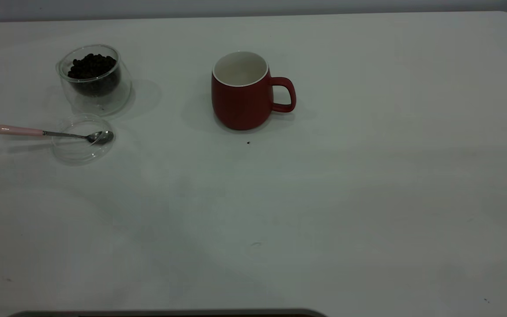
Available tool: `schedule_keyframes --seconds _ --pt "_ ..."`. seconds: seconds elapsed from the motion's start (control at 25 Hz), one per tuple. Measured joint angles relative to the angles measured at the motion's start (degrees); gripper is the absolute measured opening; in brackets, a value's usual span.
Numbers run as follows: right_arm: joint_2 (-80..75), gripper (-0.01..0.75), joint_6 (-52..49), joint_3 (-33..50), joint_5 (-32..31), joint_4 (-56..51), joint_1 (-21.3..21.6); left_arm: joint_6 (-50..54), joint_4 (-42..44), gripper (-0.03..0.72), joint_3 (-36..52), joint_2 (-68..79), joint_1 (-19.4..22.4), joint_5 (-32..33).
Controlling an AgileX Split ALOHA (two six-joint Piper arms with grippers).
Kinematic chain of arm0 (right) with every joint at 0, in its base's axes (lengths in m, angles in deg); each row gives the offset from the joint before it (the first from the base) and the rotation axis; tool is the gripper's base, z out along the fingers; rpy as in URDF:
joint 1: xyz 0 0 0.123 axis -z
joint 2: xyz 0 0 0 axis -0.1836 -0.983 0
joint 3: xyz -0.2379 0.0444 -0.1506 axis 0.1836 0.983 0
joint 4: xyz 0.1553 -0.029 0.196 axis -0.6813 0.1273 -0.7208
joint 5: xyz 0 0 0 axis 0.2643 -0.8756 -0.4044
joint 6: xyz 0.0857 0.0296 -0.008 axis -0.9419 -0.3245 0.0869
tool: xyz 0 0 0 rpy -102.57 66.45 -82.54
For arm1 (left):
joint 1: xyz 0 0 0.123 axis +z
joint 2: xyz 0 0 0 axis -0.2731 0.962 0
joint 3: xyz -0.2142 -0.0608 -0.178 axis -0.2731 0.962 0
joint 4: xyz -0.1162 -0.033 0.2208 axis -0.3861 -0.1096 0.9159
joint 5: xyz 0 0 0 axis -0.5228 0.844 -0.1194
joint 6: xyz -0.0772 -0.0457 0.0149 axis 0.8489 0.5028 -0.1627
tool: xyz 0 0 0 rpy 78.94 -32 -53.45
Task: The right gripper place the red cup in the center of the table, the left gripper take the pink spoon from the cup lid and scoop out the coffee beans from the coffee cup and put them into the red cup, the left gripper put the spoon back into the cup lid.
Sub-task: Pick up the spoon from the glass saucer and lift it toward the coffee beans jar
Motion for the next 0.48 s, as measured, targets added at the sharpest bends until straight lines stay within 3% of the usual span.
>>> schedule_keyframes --seconds 0.28,0.48 --pt "0.0 0.506 0.0 0.0 0.0 0.0 0.0 -28.9 -23.3 0.53 -12.7 13.3 7.8 12.5" --pt "0.0 0.506 0.0 0.0 0.0 0.0 0.0 -35.7 -28.1 0.512 -13.8 20.1 9.1 14.0"
